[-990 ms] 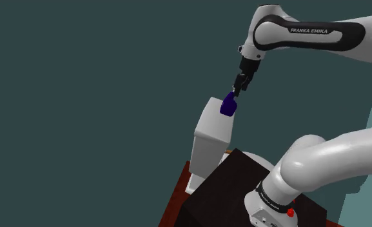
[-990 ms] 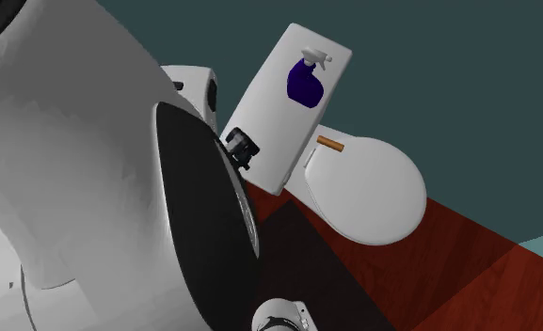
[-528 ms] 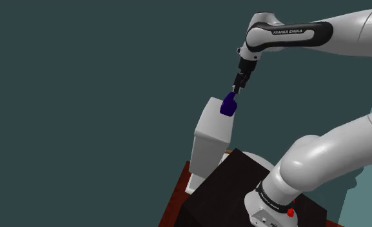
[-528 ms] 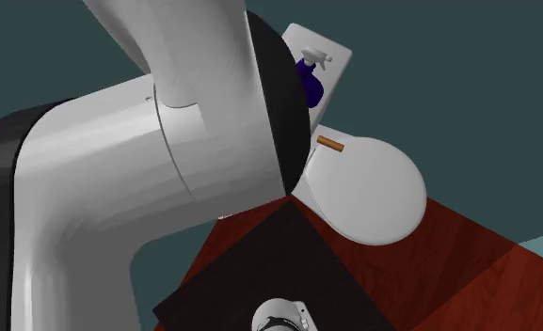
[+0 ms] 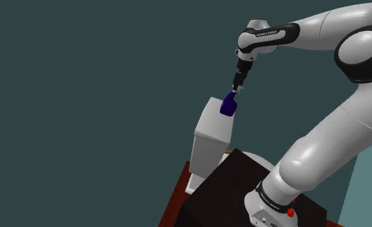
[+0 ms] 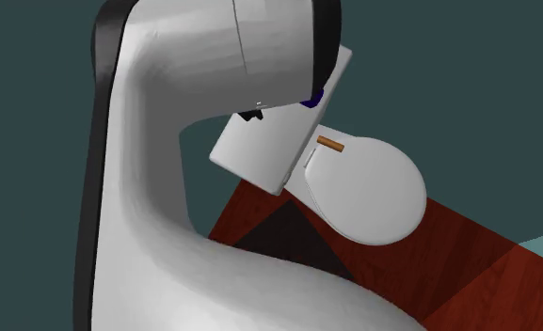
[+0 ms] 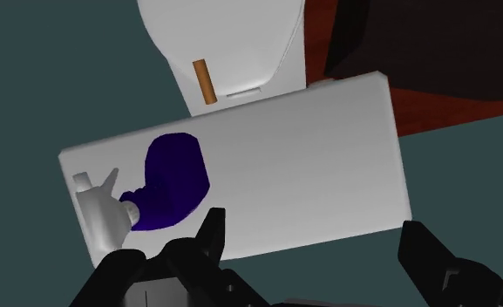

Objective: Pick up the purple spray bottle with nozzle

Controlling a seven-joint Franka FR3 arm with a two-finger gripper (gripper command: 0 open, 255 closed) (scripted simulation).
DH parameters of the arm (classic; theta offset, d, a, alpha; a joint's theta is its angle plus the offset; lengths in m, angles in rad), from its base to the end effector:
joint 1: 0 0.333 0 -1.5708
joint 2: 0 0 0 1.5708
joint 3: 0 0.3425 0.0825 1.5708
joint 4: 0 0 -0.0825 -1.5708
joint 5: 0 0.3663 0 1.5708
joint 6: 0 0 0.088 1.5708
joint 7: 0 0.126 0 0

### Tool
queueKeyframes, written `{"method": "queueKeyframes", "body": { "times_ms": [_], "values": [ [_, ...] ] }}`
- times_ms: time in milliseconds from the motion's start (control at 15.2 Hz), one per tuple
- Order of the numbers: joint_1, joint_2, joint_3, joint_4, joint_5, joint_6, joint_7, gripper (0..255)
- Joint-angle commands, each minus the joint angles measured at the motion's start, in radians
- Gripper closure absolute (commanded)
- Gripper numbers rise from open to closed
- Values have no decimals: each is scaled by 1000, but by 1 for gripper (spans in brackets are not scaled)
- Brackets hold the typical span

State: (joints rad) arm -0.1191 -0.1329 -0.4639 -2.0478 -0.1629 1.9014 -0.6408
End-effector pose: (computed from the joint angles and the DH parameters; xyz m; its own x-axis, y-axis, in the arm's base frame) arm 0.4033 -0.2936 0.5034 0.9904 0.1142 -0.0783 0.1189 -0.9912 0.0578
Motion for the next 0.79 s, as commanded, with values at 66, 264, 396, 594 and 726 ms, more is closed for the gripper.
{"method": "queueKeyframes", "body": {
  "times_ms": [66,264,396,594,726],
  "values": [
    [-16,120,-37,101,48,19,-88,0],
    [-45,244,-61,211,109,27,-173,0],
    [-73,328,-68,293,152,25,-226,0],
    [-128,459,-66,432,216,8,-299,0],
    [-161,527,-61,513,247,-8,-331,0]
  ]
}}
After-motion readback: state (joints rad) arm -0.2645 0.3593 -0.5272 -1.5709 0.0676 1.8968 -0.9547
